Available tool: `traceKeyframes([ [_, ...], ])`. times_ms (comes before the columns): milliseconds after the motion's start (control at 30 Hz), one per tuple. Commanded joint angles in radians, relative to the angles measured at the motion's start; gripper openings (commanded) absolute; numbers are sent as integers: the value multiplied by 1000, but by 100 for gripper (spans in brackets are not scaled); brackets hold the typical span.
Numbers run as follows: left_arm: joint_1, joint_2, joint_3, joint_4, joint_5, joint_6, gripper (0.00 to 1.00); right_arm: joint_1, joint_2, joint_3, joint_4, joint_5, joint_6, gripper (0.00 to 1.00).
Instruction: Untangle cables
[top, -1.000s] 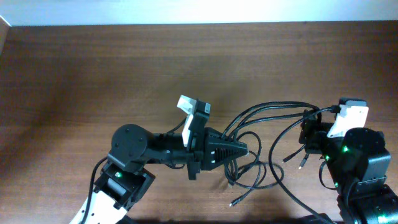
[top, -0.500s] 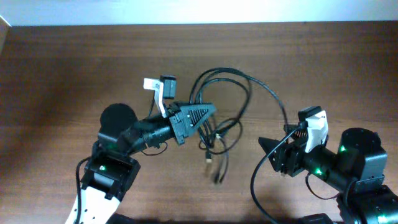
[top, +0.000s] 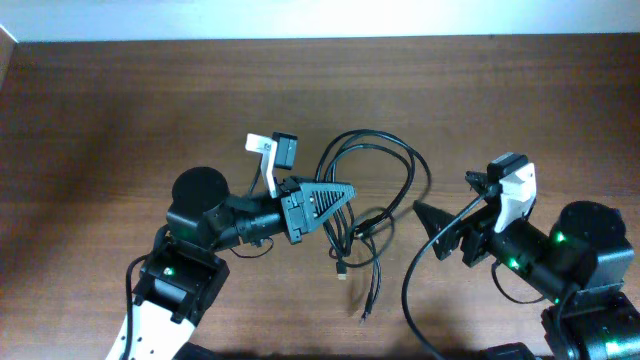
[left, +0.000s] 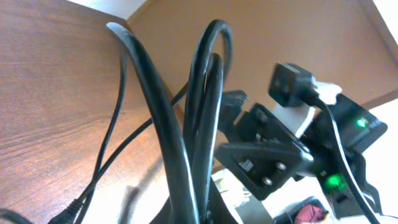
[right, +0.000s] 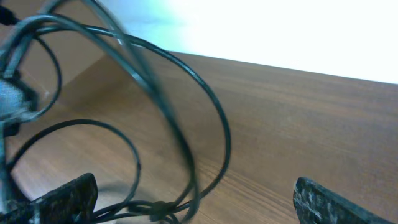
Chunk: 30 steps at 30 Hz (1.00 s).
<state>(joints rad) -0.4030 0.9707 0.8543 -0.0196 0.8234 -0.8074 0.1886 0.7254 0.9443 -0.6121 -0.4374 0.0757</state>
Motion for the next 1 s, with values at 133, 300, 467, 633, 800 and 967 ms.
traceKeyframes([
  [133, -3, -10, 11, 9, 19, 106, 0, 1, 16, 6, -17, -469, -158, 93],
  [300, -2, -10, 11, -66, -400, 106, 0, 1, 16, 6, -122, -423, -174, 93],
  [467, -3, -3, 11, -57, -214, 152, 0, 1, 16, 6, -119, -526, -253, 93],
  [633, -3, 34, 11, 35, 89, 169, 0, 1, 64, 6, -106, -551, -376, 99],
  [800, -3, 45, 11, 170, 209, 169, 0, 1, 212, 6, -96, -551, -379, 99],
  [967, -3, 45, 11, 169, 209, 169, 0, 1, 326, 6, -14, -550, -386, 99],
])
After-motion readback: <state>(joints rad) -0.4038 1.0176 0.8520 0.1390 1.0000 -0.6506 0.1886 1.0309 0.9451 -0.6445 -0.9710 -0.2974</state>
